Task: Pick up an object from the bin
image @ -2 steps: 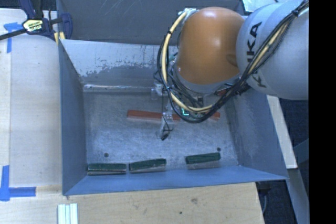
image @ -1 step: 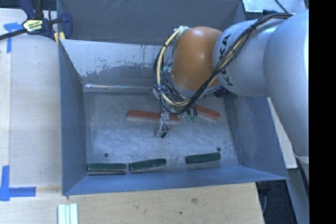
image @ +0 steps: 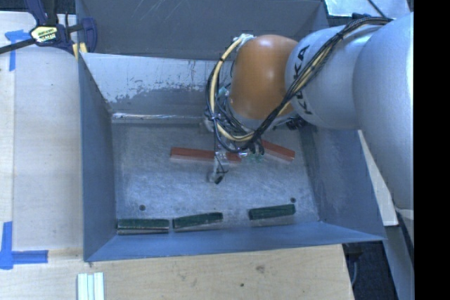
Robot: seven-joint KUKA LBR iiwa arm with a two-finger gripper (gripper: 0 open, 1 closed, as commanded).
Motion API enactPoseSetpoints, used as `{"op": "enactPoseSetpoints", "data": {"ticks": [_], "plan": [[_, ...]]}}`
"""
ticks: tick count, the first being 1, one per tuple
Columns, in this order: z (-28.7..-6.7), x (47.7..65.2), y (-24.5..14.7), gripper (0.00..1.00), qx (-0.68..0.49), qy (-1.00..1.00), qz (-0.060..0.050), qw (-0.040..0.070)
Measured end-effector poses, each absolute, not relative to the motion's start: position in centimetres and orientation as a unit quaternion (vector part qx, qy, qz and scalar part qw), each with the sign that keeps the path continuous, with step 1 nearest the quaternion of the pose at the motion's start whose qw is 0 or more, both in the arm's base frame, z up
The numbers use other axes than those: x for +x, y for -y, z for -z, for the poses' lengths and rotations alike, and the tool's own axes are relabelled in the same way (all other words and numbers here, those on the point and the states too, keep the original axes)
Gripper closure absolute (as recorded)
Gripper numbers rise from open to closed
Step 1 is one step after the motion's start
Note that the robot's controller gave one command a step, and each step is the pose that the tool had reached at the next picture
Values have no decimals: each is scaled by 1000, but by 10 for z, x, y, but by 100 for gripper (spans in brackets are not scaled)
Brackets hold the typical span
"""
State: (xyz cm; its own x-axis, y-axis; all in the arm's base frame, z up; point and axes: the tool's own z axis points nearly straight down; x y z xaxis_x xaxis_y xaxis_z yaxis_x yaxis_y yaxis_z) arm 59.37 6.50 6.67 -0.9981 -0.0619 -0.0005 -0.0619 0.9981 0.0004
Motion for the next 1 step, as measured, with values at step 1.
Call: {"op": "enactPoseSetpoints", "data": {"ticks": [1], "plan": [[-67,595,-65,0,-30,-1000,0,1]]}}
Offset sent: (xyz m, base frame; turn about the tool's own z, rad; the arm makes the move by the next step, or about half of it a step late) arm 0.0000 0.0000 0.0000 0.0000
